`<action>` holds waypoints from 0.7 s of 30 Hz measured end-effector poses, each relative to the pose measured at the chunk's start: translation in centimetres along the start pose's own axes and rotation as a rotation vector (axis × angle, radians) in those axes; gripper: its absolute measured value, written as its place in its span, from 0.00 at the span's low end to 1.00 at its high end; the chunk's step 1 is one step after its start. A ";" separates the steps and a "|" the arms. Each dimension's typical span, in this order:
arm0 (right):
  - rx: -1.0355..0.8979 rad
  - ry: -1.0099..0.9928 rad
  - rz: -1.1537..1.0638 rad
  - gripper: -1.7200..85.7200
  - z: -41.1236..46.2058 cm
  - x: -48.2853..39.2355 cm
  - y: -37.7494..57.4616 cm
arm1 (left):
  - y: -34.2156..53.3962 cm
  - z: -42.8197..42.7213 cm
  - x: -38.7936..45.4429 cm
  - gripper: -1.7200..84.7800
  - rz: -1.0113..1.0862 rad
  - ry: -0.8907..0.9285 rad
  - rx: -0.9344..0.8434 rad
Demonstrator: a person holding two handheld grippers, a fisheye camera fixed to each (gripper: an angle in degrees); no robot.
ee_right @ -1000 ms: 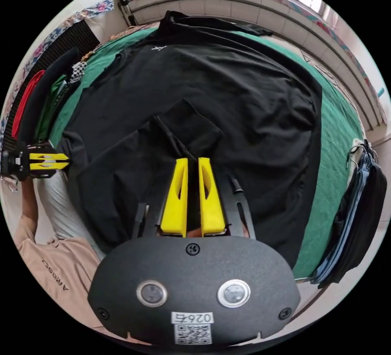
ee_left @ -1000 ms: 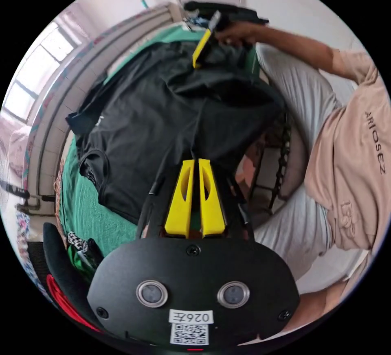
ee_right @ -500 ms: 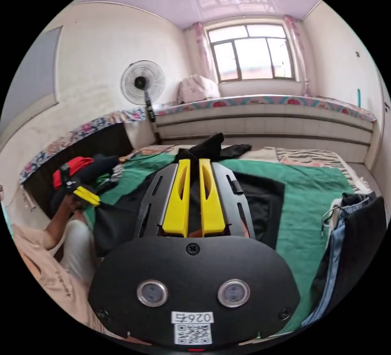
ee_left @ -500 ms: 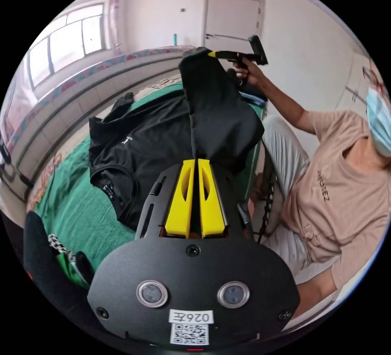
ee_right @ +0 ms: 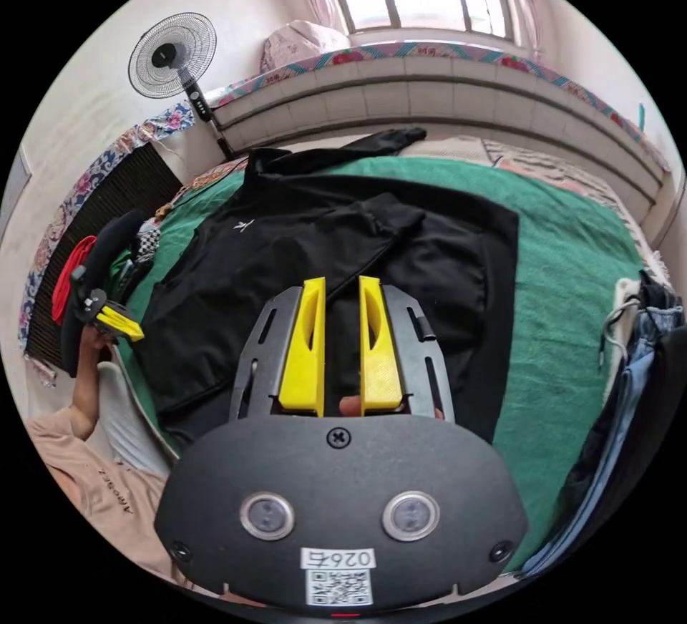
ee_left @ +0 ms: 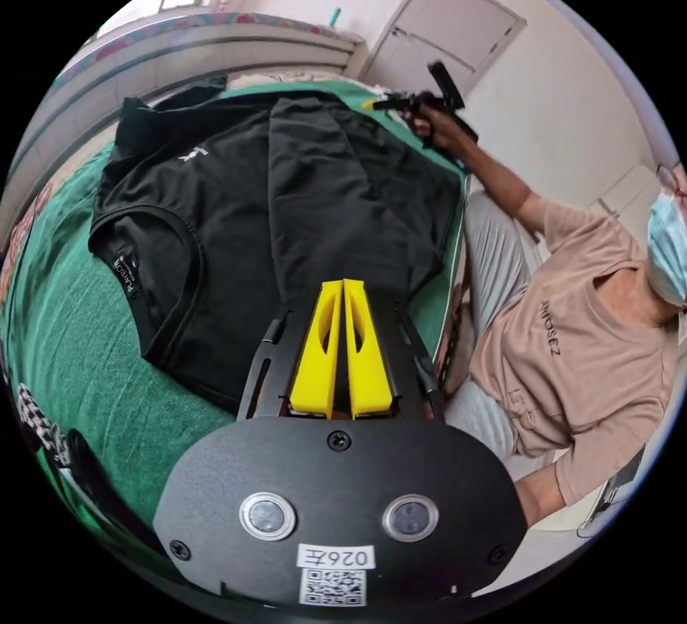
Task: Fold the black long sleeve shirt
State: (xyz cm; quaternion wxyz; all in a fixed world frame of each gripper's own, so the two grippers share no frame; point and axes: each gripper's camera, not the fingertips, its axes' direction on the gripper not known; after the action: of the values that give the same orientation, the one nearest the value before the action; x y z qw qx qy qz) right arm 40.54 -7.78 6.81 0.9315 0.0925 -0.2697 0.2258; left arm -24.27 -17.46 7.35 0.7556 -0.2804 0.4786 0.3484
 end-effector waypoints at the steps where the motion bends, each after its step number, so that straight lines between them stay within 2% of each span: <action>1: -0.003 -0.041 0.014 0.07 0.7 0.3 -0.1 | -0.7 1.7 0.9 0.01 0.017 -0.052 -0.082; 3: -0.001 -0.058 0.033 0.06 1.7 0.6 -0.2 | -1.3 4.9 2.4 0.01 0.063 -0.113 -0.232; 6: -0.039 -0.028 0.031 0.06 3.9 0.4 -1.0 | -1.4 6.3 4.4 0.01 0.121 -0.171 -0.240; 10: -0.045 0.001 0.022 0.08 6.7 -0.5 -3.8 | -1.4 7.5 4.1 0.01 0.074 -0.114 -0.241; 13: -0.024 0.026 0.032 0.08 8.7 -1.1 -6.8 | -1.0 7.9 4.2 0.01 0.043 -0.157 -0.221; 17: -0.014 0.203 0.118 0.12 11.6 -0.9 -10.9 | -0.5 8.7 5.3 0.01 0.029 -0.267 -0.184; 21: -0.086 0.341 0.125 0.12 15.2 -0.6 -13.0 | 0.3 10.3 5.2 0.03 -0.001 -0.241 -0.184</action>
State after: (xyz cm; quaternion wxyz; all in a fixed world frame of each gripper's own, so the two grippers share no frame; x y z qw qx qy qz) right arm 39.23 -23.90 18.55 0.9510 -0.0040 -0.1223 0.2838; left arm -17.48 -8.14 6.57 0.7788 -0.3049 0.3502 0.4217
